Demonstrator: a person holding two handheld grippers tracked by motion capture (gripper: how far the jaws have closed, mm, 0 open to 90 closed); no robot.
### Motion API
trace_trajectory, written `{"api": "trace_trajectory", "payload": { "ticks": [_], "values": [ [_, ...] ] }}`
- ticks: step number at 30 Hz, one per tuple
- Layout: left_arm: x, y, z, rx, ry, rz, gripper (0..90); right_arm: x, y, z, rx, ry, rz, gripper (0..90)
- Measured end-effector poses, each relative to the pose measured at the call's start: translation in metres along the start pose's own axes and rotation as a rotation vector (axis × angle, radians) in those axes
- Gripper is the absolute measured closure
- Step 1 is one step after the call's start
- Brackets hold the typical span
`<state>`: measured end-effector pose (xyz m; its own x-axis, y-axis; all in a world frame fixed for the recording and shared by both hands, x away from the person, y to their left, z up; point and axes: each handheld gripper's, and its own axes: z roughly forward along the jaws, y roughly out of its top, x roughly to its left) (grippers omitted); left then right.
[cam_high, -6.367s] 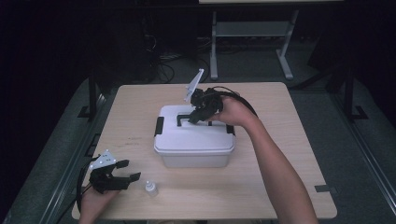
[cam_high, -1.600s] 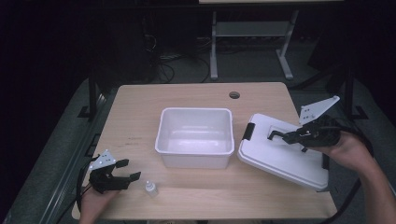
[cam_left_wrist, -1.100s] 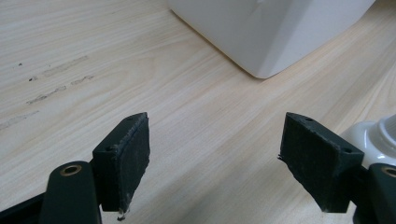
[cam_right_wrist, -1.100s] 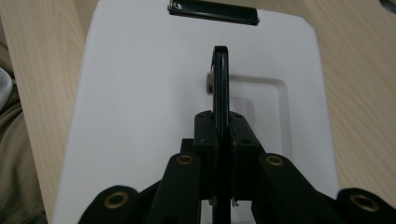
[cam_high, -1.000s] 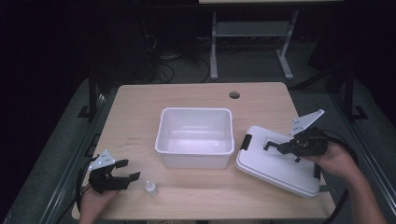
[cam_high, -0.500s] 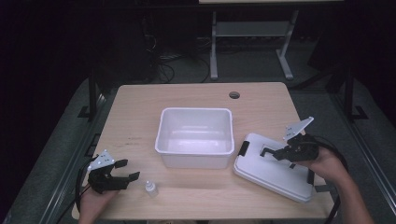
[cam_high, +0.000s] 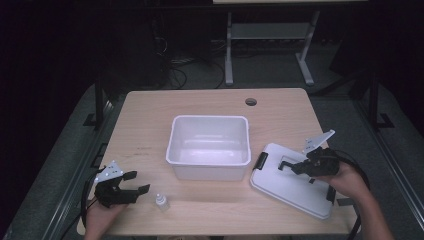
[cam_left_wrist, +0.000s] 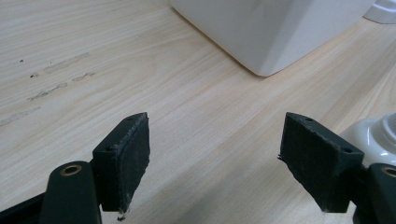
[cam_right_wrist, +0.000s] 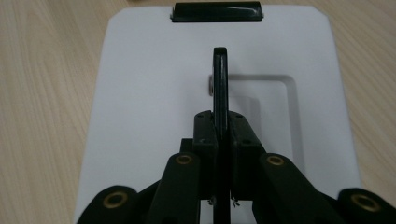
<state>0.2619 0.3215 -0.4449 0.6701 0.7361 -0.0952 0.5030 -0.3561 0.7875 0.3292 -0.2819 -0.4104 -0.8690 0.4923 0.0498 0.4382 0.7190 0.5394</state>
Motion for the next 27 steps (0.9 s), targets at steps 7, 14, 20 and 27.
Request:
{"api": "trace_trajectory", "payload": {
  "ticks": [7, 14, 20, 27],
  "values": [
    [0.0, 0.0, 0.0, 0.0, 0.0, -0.002, 23.9, 0.006, -0.002, -0.002, -0.026, 0.0, 0.012, 78.5],
    [0.0, 0.0, 0.0, 0.0, -0.004, 0.002, 23.9, 0.02, -0.001, -0.005, -0.054, -0.01, -0.003, 63.5],
    [-0.001, 0.0, 0.001, 0.004, -0.007, 0.005, 23.9, 0.033, -0.001, -0.01, -0.085, -0.027, -0.012, 58.5],
    [-0.002, 0.002, -0.001, -0.002, -0.016, 0.007, 24.1, 0.047, 0.004, -0.02, -0.132, -0.059, -0.054, 52.8]
  ]
}}
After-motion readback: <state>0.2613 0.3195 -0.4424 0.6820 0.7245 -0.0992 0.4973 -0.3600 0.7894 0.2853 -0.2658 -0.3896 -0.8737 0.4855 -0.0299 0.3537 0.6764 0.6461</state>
